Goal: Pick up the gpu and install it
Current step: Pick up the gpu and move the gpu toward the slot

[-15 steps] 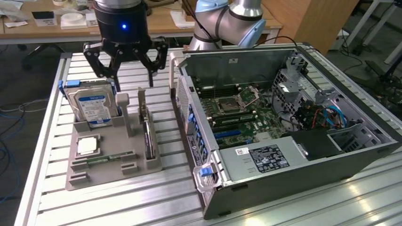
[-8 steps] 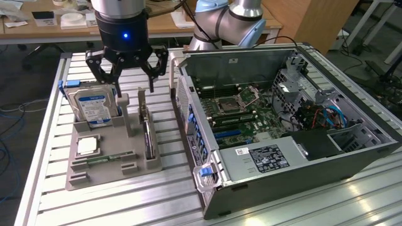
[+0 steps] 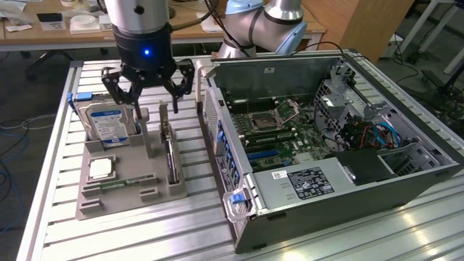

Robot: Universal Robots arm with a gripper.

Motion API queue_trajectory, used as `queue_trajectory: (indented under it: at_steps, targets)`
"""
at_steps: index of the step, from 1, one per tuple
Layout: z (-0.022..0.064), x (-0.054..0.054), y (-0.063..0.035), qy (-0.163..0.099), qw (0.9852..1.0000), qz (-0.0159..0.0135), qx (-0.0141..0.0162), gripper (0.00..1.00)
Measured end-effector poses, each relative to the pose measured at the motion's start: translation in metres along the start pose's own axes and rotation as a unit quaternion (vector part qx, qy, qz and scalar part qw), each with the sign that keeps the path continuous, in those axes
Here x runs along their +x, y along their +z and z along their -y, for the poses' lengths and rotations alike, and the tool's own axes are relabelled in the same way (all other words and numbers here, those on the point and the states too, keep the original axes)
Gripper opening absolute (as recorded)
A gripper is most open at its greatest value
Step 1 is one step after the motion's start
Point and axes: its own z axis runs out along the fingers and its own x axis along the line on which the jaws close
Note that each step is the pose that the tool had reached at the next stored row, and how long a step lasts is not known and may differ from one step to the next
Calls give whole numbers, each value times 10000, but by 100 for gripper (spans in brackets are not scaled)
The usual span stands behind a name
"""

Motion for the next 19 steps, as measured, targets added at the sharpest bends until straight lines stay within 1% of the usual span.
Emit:
queue_trajectory:
  at_steps: [4,6,10,19]
  targets:
    - [27,3,70,2,10000,0,0,71]
    - [48,5,101,44,10000,13,1,71]
    - [63,4,137,160,9999,18,4,71]
    - [97,-38,200,254,9997,22,6,71]
